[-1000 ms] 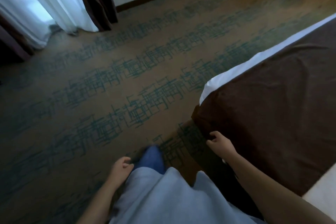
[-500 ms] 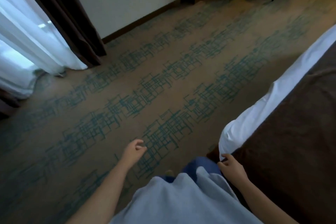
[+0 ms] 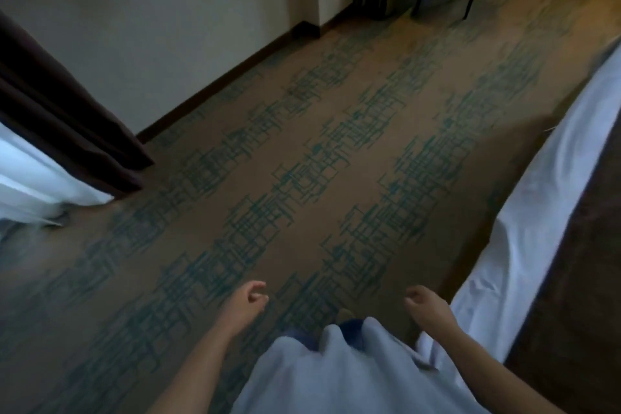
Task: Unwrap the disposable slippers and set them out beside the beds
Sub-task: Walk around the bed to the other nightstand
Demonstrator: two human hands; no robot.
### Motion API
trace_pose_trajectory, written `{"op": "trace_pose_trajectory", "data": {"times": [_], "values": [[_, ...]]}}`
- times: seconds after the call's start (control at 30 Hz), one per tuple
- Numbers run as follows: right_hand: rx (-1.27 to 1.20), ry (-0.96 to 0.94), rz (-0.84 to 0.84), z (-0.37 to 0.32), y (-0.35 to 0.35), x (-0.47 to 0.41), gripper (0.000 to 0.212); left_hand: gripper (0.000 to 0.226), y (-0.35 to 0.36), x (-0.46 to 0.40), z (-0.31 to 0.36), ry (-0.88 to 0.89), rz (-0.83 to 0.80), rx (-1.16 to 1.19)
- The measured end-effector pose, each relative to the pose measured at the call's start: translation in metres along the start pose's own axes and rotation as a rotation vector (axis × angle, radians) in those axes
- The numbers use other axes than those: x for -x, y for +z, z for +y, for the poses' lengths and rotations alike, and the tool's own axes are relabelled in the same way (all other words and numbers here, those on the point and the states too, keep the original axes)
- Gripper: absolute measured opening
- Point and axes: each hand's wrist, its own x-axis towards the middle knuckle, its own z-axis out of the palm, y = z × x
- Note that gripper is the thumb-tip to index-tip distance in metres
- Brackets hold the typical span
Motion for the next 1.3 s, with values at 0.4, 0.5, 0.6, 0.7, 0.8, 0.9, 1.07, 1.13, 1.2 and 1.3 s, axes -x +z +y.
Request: {"op": "trace_pose_trajectory", "data": {"times": [0.4,0.5,0.6,0.7,0.8,0.9,1.07,1.13,1.2,1.3], "values": [[-0.151,0.047,0.124,-0.096,-0.137,-0.171,0.035,0.030,-0.008,-0.202,0.151,-0.051,-0.126,-0.040],[-0.210,0.133,0.138,-0.110,-0.156,-0.199,0.034,0.031,-0.025,-0.264,0.222,-0.005,-0.175,-0.119],[-0.304,0.240,0.176,-0.122,-0.178,-0.223,0.034,0.026,-0.036,-0.324,0.308,0.085,-0.182,-0.203],[-0.360,0.336,0.219,-0.130,-0.207,-0.248,0.036,0.028,-0.029,-0.381,0.399,0.200,-0.214,-0.267],[-0.414,0.405,0.274,-0.127,-0.230,-0.268,0.037,0.028,-0.009,-0.415,0.481,0.273,-0.245,-0.306],[-0.466,0.491,0.262,-0.119,-0.258,-0.299,0.037,0.023,0.025,-0.442,0.544,0.309,-0.283,-0.295],[-0.502,0.506,0.254,-0.094,-0.338,-0.378,0.035,0.027,0.092,-0.481,0.619,0.283,-0.339,-0.388],[-0.497,0.482,0.288,-0.084,-0.391,-0.413,0.032,0.027,0.117,-0.495,0.647,0.244,-0.351,-0.401],[-0.487,0.452,0.315,-0.081,-0.448,-0.443,0.032,0.026,0.137,-0.502,0.674,0.213,-0.355,-0.451],[-0.464,0.395,0.322,-0.079,-0.534,-0.490,0.036,0.024,0.166,-0.514,0.718,0.183,-0.342,-0.382]]}}
